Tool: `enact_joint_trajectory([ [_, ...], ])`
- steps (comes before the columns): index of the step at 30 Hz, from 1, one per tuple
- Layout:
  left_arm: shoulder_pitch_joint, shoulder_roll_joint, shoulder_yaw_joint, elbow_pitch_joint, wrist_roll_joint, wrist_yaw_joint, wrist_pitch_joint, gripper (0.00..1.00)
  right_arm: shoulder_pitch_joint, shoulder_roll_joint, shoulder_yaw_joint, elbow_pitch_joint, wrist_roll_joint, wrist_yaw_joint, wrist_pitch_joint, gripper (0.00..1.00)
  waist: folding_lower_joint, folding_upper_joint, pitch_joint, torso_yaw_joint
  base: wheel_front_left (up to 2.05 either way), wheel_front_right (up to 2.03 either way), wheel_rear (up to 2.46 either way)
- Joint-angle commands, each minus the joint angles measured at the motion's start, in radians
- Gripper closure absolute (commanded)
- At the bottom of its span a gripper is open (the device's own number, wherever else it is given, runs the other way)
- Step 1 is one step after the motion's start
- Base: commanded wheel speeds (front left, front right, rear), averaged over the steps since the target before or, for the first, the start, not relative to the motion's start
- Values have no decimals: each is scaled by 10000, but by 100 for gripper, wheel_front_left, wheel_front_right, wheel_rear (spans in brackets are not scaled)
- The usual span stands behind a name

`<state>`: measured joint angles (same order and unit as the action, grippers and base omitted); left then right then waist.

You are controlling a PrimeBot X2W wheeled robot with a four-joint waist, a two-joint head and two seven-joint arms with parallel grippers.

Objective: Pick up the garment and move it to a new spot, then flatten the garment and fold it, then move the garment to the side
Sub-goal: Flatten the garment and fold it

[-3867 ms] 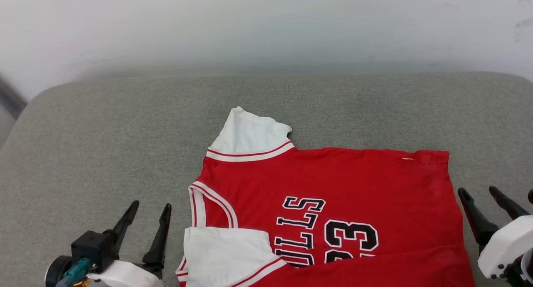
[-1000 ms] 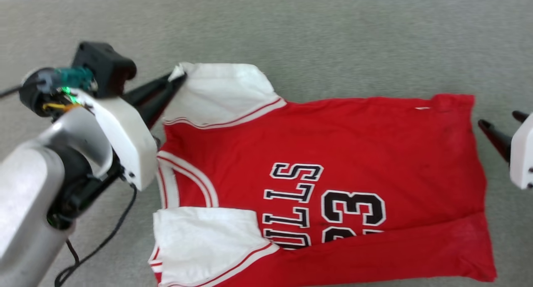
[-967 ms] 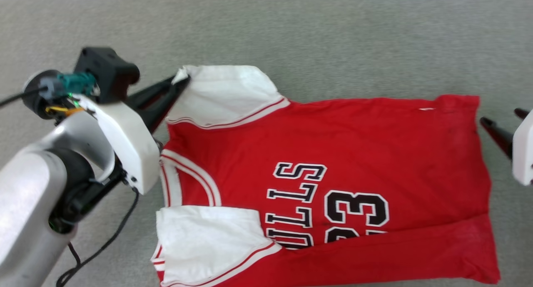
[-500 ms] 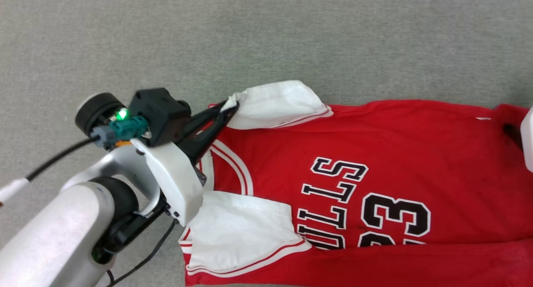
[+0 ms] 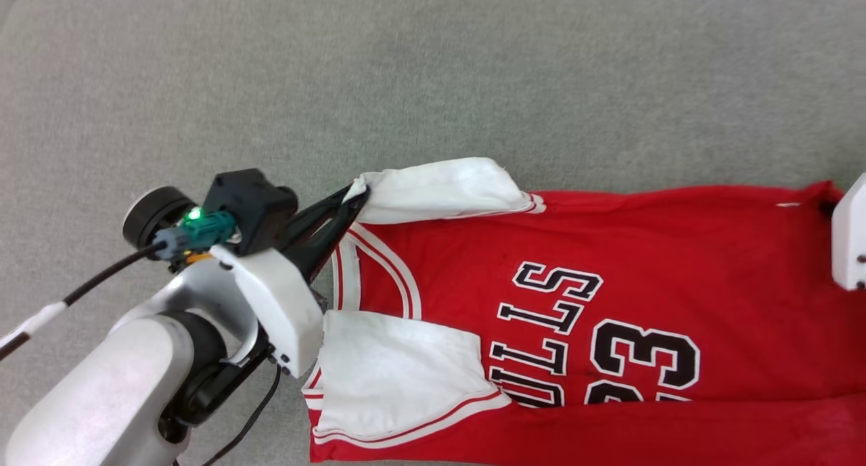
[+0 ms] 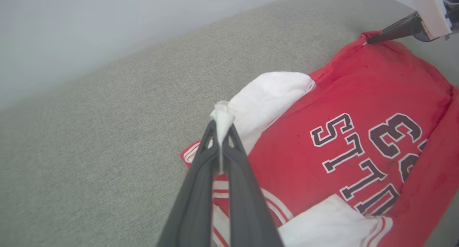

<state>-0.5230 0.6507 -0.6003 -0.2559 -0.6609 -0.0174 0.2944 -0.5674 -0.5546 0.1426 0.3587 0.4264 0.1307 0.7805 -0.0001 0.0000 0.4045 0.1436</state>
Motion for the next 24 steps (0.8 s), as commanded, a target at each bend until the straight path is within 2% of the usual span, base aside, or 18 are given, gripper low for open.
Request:
enact_joint_trajectory([
  [1, 200, 0, 87, 39, -53, 83, -122, 100, 337, 130, 130, 133, 93, -1, -83, 100, 1, 0, -329, -169, 0, 0, 0],
  [9, 1515, 348, 520, 124, -452, 680, -633, 100, 1024, -97, -130, -526, 794, -4, -1118, 100, 1, 0, -1616, -624, 0, 0, 0],
  [18, 3750, 649, 786, -401, -949, 1701, -1084, 100, 3477, 125, -726, -1824, 1002, -4, -2017, 100, 1, 0, -2482, -786, 0, 0, 0],
  [21, 4449, 750, 632, -295, -890, 1809, -1273, 100, 4335, 223, -903, -2166, 913, -4, -2261, 100, 1, 0, -2552, -772, 0, 0, 0],
  [24, 4932, 617, 435, -74, -1042, 1716, -1445, 100, 5063, 202, -900, -2389, 900, -4, -2451, 100, 1, 0, -2573, -712, 0, 0, 0],
])
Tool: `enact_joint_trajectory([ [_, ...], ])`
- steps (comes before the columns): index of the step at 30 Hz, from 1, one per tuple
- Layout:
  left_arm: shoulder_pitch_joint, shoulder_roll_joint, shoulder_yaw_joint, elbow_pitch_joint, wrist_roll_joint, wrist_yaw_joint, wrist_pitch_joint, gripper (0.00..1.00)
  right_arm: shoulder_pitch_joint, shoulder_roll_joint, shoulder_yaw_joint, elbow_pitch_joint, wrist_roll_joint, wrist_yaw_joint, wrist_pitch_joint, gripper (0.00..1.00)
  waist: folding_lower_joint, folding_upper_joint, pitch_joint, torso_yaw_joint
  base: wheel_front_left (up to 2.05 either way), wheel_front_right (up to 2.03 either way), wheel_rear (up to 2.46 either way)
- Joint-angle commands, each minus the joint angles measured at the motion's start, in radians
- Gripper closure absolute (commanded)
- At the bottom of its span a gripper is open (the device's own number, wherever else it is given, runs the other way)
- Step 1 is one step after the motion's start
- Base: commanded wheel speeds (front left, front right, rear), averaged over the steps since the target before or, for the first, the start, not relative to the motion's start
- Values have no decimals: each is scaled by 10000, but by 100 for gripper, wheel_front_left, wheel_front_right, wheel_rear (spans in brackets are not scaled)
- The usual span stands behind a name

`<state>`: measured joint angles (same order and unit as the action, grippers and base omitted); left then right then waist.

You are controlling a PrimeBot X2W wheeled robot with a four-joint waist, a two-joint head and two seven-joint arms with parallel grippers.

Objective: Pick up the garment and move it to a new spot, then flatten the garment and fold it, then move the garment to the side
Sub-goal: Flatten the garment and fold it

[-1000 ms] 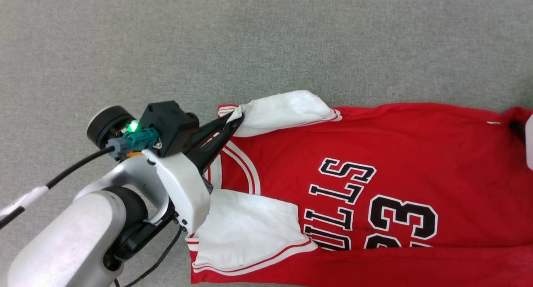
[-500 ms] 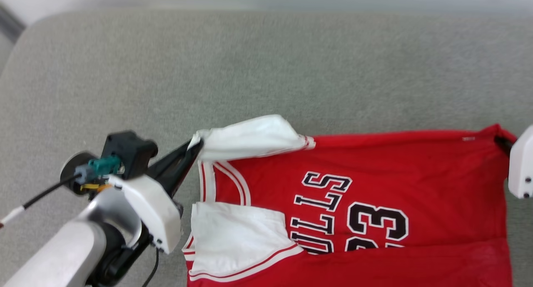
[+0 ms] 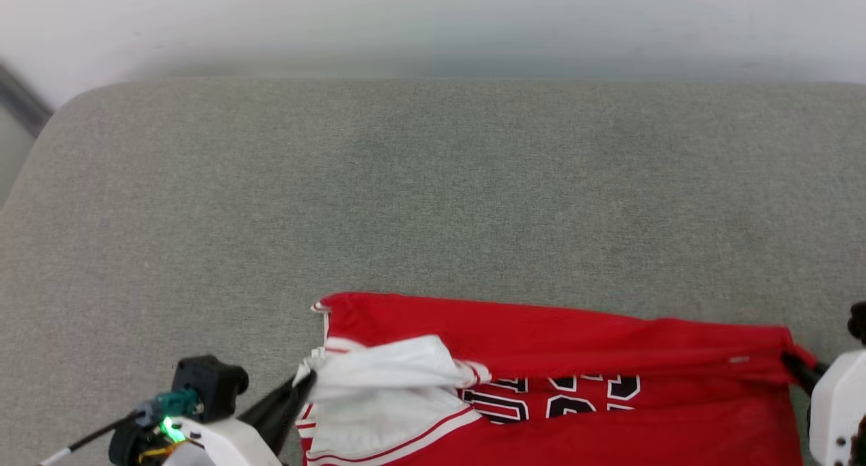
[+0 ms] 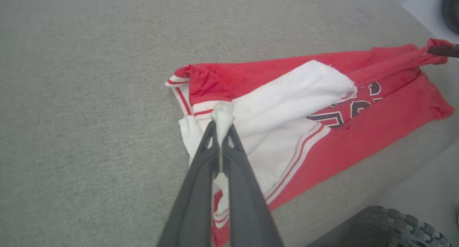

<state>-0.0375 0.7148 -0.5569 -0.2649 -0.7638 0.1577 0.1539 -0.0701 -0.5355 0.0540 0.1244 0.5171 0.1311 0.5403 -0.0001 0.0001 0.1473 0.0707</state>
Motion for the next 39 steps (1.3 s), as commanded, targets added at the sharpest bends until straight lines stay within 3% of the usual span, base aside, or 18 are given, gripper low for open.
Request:
enact_joint_trajectory([
  [1, 179, -77, -69, 133, -48, -74, -96, 100, 295, 16, 34, -94, 44, -8, -102, 100, 1, -1, -3, 41, 0, 0, 0],
  [7, 175, -128, -830, 1229, 593, -523, -182, 100, 908, -357, 661, -51, -61, -8, -371, 100, 1, -1, 62, 112, 0, 0, 0],
  [18, -351, -874, -1488, 3200, 1084, -1125, -764, 100, 610, -1025, 2104, 713, -104, -8, -741, 100, 1, -1, 274, 111, 0, 0, 0],
  [19, -358, -914, -1528, 3325, 1069, -1144, -784, 76, 569, -972, 2179, 807, -7, -8, -820, 100, 1, -1, 260, 103, 0, 0, 0],
  [20, -376, -942, -1562, 3468, 1079, -1171, -775, 1, 516, -952, 2257, 912, 64, -8, -877, 100, 1, -1, 233, 96, 0, 0, 0],
  [21, -376, -942, -1562, 3468, 1079, -1171, -775, 1, 516, -952, 2257, 912, 64, -8, -877, 100, 1, -1, 233, 96, 0, 0, 0],
  [22, -390, -992, -1625, 3680, 1090, -1214, -755, 0, 414, -940, 2379, 1099, 212, -8, -1076, 0, 1, -1, 138, 76, 0, 0, 0],
  [29, -274, -1015, -1330, 3691, 918, -1105, -1310, 0, 109, -839, 2313, 987, 1179, -8, -1347, 0, 1, -1, -289, -81, 0, 0, 0],
  [36, -297, -1114, -449, 3082, 796, -730, -2753, 0, 133, -1001, 1612, 329, 1969, -6, -1214, 0, 1, -1, -782, -182, 0, 0, 0],
  [39, -229, -1240, -16, 2914, 861, -376, -3485, 0, 314, -955, 1055, -30, 2092, -6, -876, 0, 1, -1, -918, -200, 0, 0, 0],
])
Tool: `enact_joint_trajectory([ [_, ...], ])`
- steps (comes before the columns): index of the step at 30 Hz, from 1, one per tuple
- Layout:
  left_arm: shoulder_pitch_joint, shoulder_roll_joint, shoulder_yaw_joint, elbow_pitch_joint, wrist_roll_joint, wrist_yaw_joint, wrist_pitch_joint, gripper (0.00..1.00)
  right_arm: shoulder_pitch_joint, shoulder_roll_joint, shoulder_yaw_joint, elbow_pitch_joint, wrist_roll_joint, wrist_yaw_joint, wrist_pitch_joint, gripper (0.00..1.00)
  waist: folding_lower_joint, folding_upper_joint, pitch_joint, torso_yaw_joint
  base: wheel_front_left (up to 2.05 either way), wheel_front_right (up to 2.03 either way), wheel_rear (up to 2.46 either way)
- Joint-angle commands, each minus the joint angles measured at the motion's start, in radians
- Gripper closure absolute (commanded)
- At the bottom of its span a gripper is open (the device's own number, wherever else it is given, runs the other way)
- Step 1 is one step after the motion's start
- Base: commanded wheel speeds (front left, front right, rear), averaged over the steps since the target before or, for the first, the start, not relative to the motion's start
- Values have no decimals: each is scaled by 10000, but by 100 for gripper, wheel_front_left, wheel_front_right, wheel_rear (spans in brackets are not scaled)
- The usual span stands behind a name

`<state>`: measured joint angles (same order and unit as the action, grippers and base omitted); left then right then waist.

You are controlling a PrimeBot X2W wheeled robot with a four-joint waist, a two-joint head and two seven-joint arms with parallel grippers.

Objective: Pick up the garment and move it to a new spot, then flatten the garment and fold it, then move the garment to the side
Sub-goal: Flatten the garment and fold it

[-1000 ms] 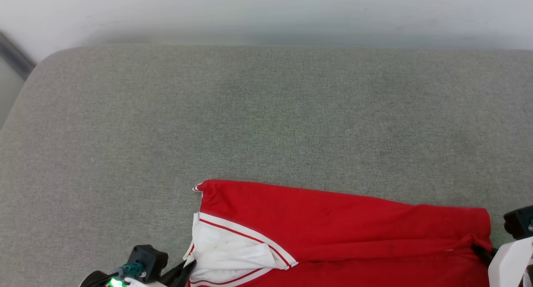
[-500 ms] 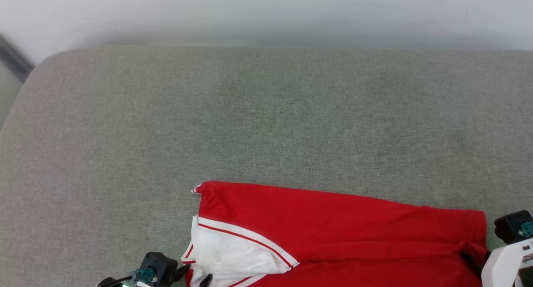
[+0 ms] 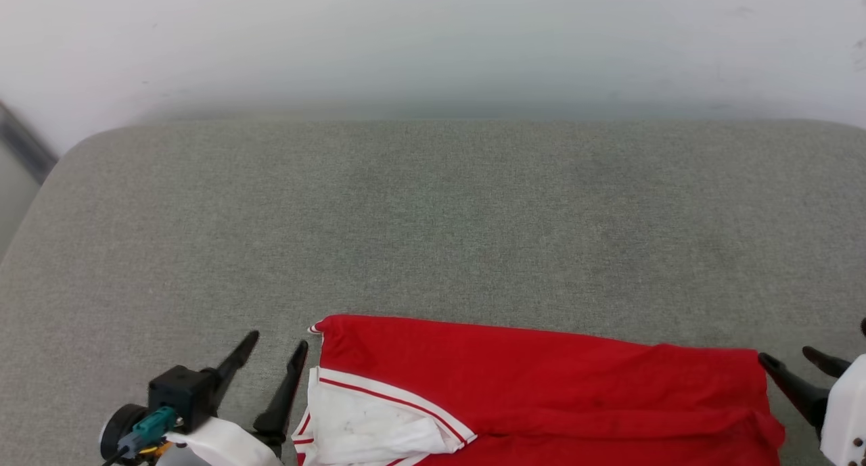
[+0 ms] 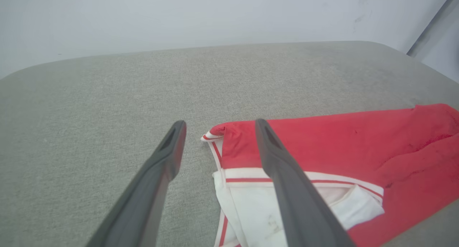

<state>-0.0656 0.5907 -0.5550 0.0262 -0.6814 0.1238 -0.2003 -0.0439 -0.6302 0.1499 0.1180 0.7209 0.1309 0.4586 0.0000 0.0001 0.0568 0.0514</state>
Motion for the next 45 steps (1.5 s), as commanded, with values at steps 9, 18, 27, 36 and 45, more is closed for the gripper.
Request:
enact_joint_trajectory([
  [9, 488, -1173, 2120, -1250, 1413, 590, -658, 0, 853, 1739, -2361, -671, -539, -4, 1310, 0, 0, -1, -58, 75, 0, 0, 0],
  [18, 1536, -2707, 4388, -1866, 3768, -541, -645, 0, 1080, 3658, -4132, -472, -1883, -3, 2119, 0, 0, -1, 276, 273, 0, 0, 0],
  [27, 1421, -3678, 5177, -1651, 4755, -1750, -647, 0, 898, 4420, -4539, 459, -2031, -4, 2046, 0, 0, -1, 756, 572, 0, 0, 0],
  [36, 1130, -4209, 5475, -1383, 5231, -2289, -648, 0, 821, 4895, -3522, 1506, -1651, 25, 1886, 0, 0, -1, 1087, 783, 0, 0, 0],
  [45, 1112, -4398, 5705, -1192, 5418, -2473, -648, 0, 784, 4549, -2914, 1769, -1369, 11, 1090, 100, 0, -1, 856, 730, 0, 0, 0],
])
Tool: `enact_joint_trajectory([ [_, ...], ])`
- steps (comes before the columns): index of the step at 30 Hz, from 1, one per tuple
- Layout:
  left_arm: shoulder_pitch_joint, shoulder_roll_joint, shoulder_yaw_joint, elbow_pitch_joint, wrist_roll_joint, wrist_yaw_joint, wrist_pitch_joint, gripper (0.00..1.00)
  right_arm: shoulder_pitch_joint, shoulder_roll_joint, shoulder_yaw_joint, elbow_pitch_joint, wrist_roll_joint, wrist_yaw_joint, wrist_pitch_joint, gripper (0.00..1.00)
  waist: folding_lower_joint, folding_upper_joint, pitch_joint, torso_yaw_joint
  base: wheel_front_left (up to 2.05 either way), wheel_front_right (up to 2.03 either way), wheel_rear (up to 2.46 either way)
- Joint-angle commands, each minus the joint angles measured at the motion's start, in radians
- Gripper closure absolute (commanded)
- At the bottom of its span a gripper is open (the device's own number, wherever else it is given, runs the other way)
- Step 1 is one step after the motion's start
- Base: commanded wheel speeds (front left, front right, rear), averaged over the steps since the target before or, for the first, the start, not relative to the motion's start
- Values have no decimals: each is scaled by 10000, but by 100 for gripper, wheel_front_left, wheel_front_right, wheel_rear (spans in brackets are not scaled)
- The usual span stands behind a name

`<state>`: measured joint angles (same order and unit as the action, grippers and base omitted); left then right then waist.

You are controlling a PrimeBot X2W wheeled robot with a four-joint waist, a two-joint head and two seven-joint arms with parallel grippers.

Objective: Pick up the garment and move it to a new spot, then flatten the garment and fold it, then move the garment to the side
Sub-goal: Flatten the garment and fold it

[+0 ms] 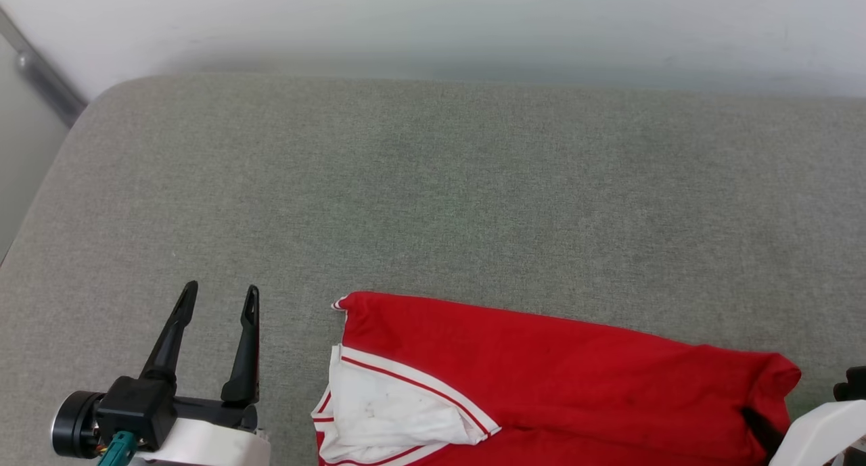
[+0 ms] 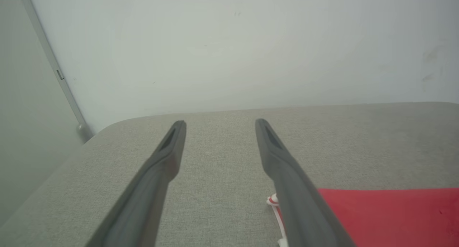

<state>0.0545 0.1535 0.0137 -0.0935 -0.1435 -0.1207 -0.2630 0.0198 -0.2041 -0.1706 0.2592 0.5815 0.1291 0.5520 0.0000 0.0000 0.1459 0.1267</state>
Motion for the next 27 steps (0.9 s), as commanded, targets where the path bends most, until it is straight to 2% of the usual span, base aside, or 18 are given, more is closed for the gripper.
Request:
enact_joint_trajectory([
  [1, -71, -39, 37, 15, 51, -33, -21, 0, 149, 154, 250, 332, 36, 27, 6, 100, 0, 0, -69, -39, 0, 0, 0],
  [6, 72, -84, 123, 69, 43, -73, -21, 0, 130, -477, -240, 256, -79, 4, -680, 100, 0, 0, -209, -162, 0, 0, 0],
  [16, 140, -134, 123, 103, 65, -84, -21, 0, -32, -1396, -1623, 524, -619, 8, -1107, 100, 0, 0, -342, -345, 0, 0, 0],
  [21, 178, -120, 57, 159, 20, -89, -21, 0, -97, -1253, -1700, 272, -700, 12, -952, 100, 0, 0, -441, -416, 0, 0, 0],
  [27, 224, -146, -12, 197, -32, -91, -21, 0, 164, -776, -1258, -886, -627, 13, -638, 100, 0, 0, -556, -516, 0, 0, 0],
])
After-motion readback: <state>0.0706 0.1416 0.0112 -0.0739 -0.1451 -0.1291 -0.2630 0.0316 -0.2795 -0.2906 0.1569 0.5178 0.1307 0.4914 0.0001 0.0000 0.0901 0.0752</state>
